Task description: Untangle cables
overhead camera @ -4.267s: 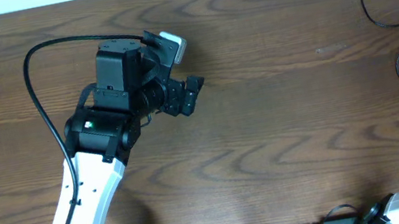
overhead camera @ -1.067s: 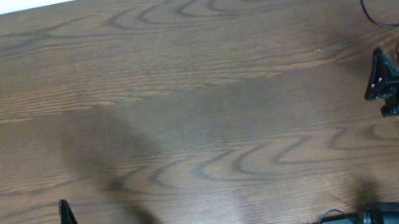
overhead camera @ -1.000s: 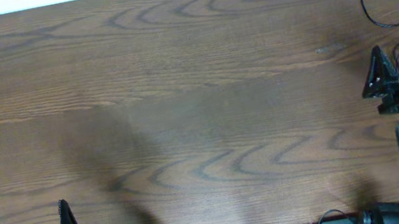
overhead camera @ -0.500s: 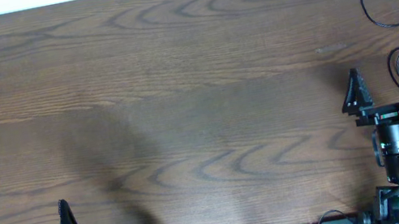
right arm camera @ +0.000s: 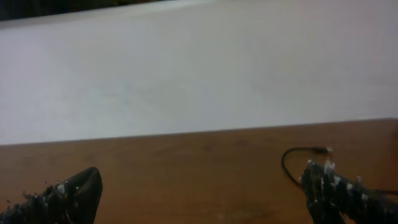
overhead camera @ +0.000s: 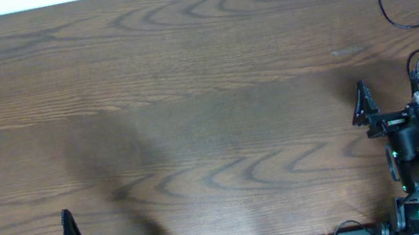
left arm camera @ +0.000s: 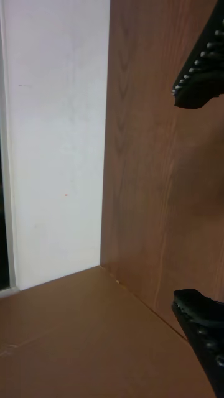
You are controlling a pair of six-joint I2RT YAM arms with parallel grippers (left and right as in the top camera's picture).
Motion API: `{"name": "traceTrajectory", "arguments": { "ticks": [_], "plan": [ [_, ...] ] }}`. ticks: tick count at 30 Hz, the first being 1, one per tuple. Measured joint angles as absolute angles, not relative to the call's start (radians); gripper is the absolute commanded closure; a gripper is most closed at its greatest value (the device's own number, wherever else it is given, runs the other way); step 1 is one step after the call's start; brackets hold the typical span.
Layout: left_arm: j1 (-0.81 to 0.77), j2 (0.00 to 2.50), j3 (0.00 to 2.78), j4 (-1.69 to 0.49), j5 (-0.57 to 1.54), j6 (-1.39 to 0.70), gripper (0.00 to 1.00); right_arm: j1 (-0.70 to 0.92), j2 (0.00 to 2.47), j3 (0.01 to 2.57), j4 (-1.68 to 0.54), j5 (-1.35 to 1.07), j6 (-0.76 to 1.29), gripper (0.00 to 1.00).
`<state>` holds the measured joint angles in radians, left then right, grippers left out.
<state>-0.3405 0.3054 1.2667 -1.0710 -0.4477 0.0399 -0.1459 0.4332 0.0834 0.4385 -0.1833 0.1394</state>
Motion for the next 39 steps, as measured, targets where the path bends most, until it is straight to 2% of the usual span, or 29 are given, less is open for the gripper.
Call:
{"name": "traceTrajectory", "arguments": {
  "ticks": [20, 39],
  "plan": [
    [-0.340, 0.305, 1.267, -1.071, -0.448, 0.040, 0.02, -0.146, 0.434, 0.008, 0.285, -0.184, 0.140, 0.01],
    [-0.340, 0.305, 1.267, -1.071, -0.448, 0.026, 0.02, -0.146, 0.434, 0.007, -0.047, -0.187, 0.183, 0.01]
  ]
}}
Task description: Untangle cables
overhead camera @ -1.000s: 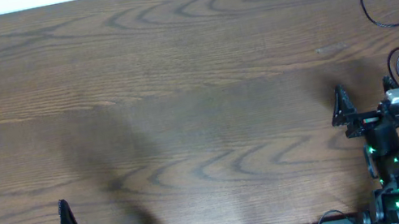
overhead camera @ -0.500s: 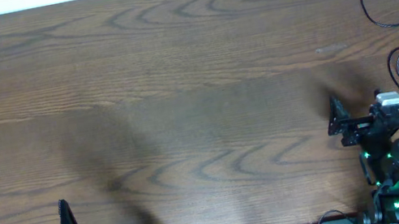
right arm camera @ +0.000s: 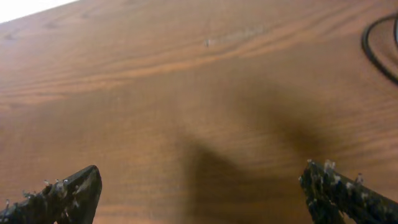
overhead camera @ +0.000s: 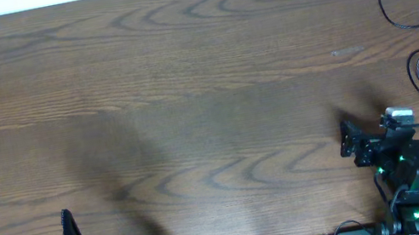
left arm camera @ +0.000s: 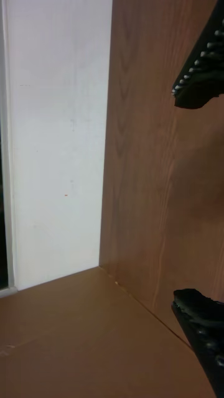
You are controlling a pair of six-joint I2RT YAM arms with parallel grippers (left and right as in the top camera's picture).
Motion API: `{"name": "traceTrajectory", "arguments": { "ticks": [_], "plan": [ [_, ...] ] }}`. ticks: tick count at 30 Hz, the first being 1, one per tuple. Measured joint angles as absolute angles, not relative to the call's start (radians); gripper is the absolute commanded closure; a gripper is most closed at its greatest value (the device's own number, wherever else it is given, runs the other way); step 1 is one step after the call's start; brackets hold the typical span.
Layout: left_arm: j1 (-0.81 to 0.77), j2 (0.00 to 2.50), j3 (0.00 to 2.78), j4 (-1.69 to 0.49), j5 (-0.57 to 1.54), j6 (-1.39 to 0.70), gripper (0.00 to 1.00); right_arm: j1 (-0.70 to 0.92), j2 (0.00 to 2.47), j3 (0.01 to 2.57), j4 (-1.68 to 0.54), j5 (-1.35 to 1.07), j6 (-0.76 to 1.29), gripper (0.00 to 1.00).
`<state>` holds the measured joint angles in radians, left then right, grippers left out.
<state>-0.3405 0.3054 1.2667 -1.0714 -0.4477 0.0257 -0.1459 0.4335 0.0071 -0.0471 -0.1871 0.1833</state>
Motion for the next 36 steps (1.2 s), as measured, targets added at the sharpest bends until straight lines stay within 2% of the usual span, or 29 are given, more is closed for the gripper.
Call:
{"name": "traceTrajectory", "arguments": {
  "ticks": [25, 36],
  "plan": [
    [-0.340, 0.305, 1.267, -1.082, -0.448, 0.018, 0.02, -0.145, 0.434, 0.007, -0.056, -0.187, 0.261, 0.01],
    [-0.340, 0.305, 1.267, -1.082, -0.448, 0.018, 0.02, -0.028, 0.434, 0.007, -0.056, -0.187, 0.263, 0.01]
  ]
}}
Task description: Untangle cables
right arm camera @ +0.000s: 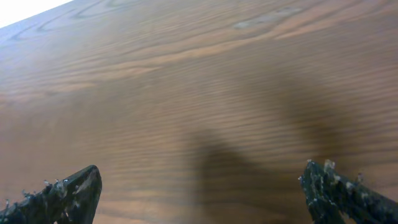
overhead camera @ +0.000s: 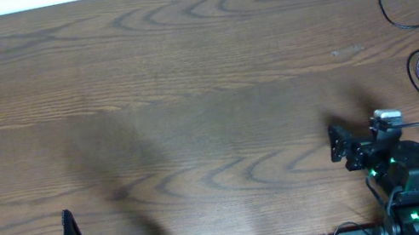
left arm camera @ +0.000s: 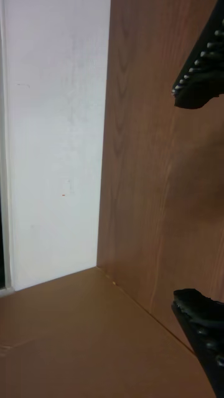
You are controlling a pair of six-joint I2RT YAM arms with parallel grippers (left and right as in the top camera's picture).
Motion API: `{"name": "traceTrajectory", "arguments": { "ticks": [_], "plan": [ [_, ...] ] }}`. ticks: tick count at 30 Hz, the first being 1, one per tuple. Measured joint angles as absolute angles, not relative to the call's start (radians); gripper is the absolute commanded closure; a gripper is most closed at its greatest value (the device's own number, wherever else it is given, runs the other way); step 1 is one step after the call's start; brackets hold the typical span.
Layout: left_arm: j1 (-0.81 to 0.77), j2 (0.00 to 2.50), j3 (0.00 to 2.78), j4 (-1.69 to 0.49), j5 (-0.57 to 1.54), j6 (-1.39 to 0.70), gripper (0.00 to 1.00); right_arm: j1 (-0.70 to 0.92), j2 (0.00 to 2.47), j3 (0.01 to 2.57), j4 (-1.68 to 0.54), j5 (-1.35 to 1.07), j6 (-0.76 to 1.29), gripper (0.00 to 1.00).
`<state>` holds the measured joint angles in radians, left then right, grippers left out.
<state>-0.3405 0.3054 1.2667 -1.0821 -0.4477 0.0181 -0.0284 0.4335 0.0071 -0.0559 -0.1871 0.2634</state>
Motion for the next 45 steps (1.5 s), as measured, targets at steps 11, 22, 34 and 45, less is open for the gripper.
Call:
{"name": "traceTrajectory", "arguments": {
  "ticks": [11, 22, 34, 45],
  "plan": [
    [-0.340, 0.305, 1.267, -1.091, -0.448, 0.014, 0.02, 0.021, 0.432, 0.007, -0.056, -0.187, 0.263, 0.01],
    [-0.340, 0.305, 1.267, -1.096, -0.448, -0.004, 0.02, 0.022, 0.171, 0.007, -0.056, -0.187, 0.264, 0.01],
    [-0.340, 0.305, 1.267, -1.091, -0.448, -0.005, 0.02, 0.022, 0.031, 0.007, -0.056, -0.187, 0.263, 0.01],
    [-0.340, 0.305, 1.267, -1.089, -0.448, -0.009, 0.02, 0.022, 0.015, 0.007, -0.056, -0.187, 0.263, 0.01]
  ]
}}
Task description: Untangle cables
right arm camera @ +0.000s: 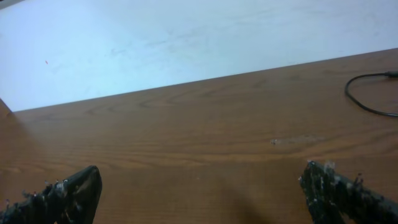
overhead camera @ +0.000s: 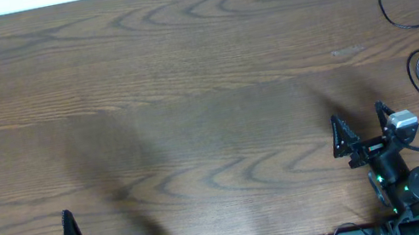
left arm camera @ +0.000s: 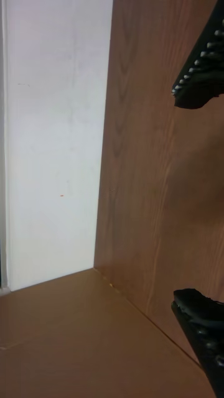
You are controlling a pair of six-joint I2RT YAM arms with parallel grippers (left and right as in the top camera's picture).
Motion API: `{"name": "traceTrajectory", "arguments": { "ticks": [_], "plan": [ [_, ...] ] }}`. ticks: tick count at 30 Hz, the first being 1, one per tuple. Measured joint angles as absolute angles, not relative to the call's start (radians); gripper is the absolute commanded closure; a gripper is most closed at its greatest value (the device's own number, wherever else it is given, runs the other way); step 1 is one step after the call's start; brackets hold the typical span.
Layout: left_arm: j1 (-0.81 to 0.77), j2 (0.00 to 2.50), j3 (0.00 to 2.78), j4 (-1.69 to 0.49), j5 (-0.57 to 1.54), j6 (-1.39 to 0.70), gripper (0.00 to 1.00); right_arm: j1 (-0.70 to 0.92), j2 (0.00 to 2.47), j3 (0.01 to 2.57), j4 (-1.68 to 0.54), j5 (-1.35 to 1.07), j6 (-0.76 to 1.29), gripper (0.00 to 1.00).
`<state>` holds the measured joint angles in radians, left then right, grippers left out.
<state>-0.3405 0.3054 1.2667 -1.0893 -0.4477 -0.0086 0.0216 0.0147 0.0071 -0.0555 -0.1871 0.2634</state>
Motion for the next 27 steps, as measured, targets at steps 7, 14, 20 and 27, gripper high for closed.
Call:
{"name": "traceTrajectory", "arguments": {
  "ticks": [7, 14, 20, 27],
  "plan": [
    [-0.340, 0.305, 1.255, -1.087, -0.448, -0.057, 0.02, 0.022, 0.015, 0.007, -0.056, -0.187, 0.263, 0.01],
    [-0.340, 0.303, 1.060, -0.889, -0.422, -0.110, 0.02, 0.022, 0.014, 0.007, -0.056, -0.187, 0.264, 0.01],
    [-0.340, 0.304, 0.839, -0.644, -0.337, -0.131, 0.02, 0.022, 0.014, 0.007, -0.056, -0.187, 0.264, 0.01],
    [-0.340, 0.321, 0.678, -0.567, -0.290, -0.162, 0.02, 0.022, 0.014, 0.007, -0.056, -0.187, 0.263, 0.01]
  ]
}}
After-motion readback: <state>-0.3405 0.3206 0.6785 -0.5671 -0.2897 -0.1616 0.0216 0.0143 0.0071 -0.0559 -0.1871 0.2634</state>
